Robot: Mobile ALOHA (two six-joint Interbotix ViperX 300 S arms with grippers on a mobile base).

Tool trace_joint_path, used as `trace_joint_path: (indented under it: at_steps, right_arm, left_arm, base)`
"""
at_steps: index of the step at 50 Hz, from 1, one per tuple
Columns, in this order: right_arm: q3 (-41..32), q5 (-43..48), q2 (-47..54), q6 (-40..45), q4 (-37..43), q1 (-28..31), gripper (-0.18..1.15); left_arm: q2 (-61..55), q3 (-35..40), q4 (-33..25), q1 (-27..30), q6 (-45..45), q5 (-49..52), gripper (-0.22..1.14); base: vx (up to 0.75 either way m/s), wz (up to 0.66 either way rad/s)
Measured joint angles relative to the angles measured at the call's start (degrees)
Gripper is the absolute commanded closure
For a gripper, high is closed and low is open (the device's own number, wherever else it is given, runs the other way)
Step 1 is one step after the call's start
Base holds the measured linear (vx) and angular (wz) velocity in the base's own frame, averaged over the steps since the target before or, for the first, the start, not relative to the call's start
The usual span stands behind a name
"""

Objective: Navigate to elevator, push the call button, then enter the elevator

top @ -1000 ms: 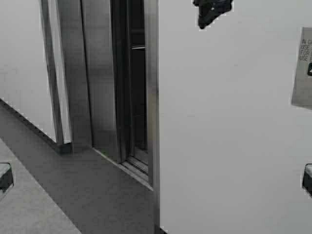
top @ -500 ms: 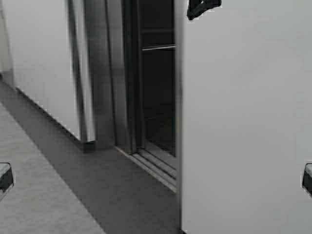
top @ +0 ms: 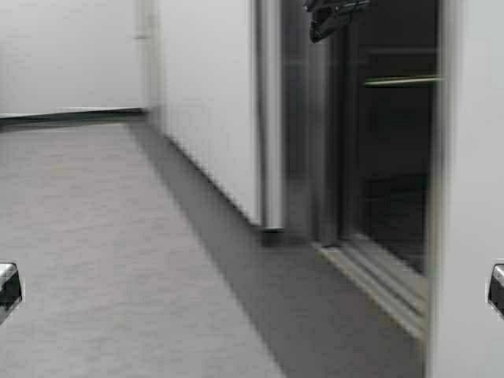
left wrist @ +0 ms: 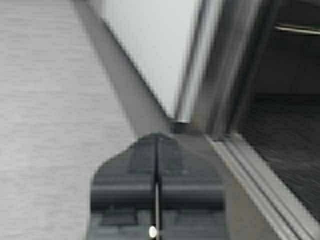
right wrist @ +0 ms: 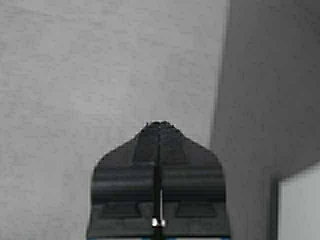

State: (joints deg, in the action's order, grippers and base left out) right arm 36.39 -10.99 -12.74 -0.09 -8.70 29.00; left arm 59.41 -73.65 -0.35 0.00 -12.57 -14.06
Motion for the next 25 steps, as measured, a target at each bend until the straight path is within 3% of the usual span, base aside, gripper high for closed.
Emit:
trace_joint_path:
  at_steps: [25]
  right_arm:
    - [0.0, 0.97, 0.0, -0.26, 0.0, 0.18, 0.91]
  left_arm:
    - [0.09, 0.0, 0.0, 0.0, 0.0, -0.53, 0.89]
  base:
    - [0.21, 0.46]
